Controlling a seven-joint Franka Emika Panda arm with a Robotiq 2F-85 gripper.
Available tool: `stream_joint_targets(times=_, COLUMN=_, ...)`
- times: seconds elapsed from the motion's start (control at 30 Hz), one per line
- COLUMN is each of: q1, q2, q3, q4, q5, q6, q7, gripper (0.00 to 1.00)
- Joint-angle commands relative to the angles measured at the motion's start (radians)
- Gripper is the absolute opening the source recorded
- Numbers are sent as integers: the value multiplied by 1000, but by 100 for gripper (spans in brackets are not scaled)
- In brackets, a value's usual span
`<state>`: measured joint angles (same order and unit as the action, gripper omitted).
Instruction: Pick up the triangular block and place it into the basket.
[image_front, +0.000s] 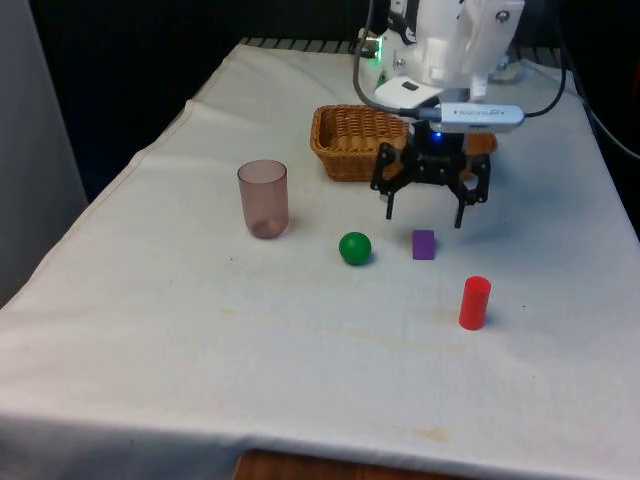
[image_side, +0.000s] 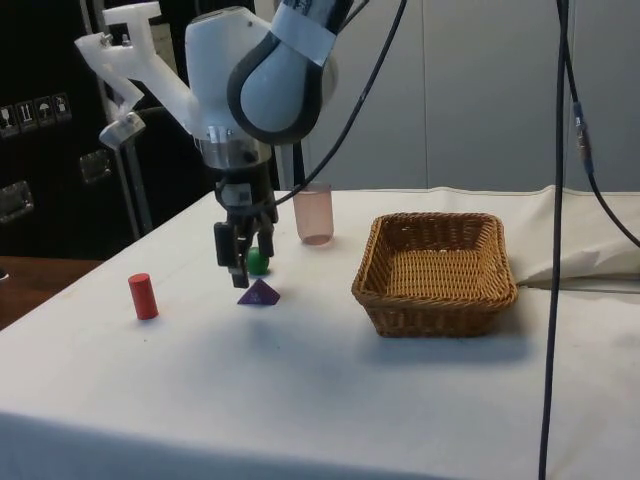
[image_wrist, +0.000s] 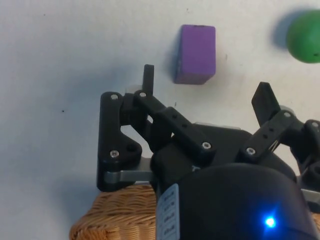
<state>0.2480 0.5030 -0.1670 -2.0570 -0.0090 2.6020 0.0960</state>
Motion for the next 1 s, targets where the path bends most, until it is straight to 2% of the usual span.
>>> stream_joint_targets(times=0.0, q1=-3, q2=3, q3=2, q4=-1, q5=2, q6=7, q7=-4, gripper=100)
stream_joint_targets(times=0.13, q1=-4, q2=12, q3=-1, q4=0, q5=2, q6=13, q7=-4, gripper=100)
stream_joint_targets(times=0.17, q1=0, q2=8, q3=-3, q4=0, q5=0, q6=1, q7=0, gripper=100)
stream_joint_targets(times=0.27, q1=-5, q2=20, q3=-3, q4=0, q5=2, q6=21, q7=-4, gripper=100)
stream_joint_targets(times=0.63, q1=-6, q2=43, q3=-12, q4=1, q5=3, q6=42, q7=-4, gripper=100)
stream_joint_targets(times=0.73, q1=-3, q2=45, q3=-16, q4=1, q5=0, q6=34, q7=0, gripper=86)
stream_joint_targets(times=0.77, q1=-6, q2=49, q3=-14, q4=2, q5=2, q6=46, q7=-4, gripper=86)
stream_joint_targets(times=0.9, q1=-6, q2=51, q3=-14, q4=2, q5=2, q6=48, q7=-4, gripper=64)
stream_joint_targets(times=0.93, q1=-6, q2=52, q3=-15, q4=2, q5=2, q6=48, q7=-4, gripper=54)
stream_joint_targets(times=0.97, q1=-6, q2=52, q3=-15, q4=2, q5=2, q6=48, q7=-4, gripper=49)
